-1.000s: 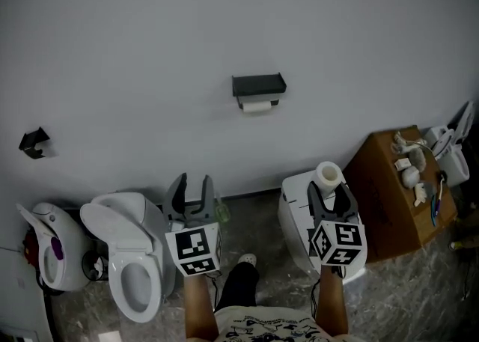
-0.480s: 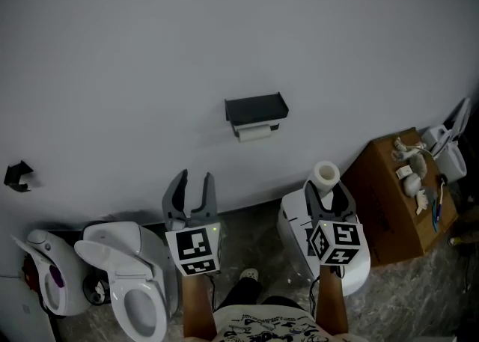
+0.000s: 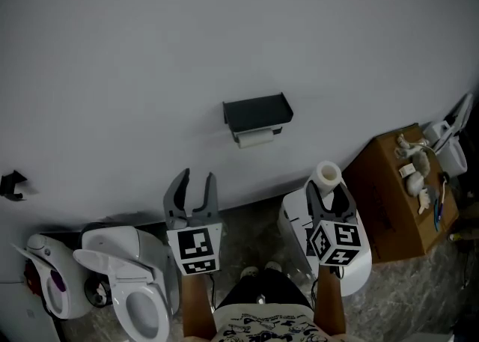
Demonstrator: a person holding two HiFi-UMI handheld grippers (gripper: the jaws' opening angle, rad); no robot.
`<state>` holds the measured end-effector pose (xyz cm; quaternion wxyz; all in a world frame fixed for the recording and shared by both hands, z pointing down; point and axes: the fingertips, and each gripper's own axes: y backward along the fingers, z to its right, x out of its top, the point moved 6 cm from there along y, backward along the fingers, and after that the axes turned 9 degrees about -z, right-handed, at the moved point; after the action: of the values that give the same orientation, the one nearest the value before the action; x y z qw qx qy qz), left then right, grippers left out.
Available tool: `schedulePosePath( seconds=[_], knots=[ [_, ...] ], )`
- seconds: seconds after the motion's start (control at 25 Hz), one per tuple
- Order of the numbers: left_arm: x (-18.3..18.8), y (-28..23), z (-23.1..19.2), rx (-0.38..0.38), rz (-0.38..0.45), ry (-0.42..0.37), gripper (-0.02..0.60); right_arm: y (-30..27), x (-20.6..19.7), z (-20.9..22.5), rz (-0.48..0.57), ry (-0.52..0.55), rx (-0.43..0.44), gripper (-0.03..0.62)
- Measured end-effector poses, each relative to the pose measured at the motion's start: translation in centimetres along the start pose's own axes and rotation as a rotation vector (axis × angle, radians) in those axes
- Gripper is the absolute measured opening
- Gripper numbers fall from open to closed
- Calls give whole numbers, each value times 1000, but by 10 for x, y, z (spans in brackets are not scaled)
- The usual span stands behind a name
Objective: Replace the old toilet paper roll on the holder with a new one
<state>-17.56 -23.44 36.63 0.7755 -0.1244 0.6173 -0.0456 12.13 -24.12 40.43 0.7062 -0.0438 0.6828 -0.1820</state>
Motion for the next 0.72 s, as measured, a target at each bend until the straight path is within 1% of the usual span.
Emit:
schedulePosePath(
  seconds=[0.24, 0.4, 0.64, 0.72],
  knots=[
    [9, -16, 6, 13, -14, -20, 169, -19, 8, 11, -20, 9, 22, 270],
    [17, -24, 7, 35, -13, -21, 169, -30, 20, 20, -8, 10, 31, 268],
    [20, -38, 17, 44, -21, -29, 167, -44, 27, 29, -2, 26, 56, 268],
    [21, -43, 23, 39, -32, -63, 169, -48, 28, 32, -6, 31, 62, 268]
  ],
)
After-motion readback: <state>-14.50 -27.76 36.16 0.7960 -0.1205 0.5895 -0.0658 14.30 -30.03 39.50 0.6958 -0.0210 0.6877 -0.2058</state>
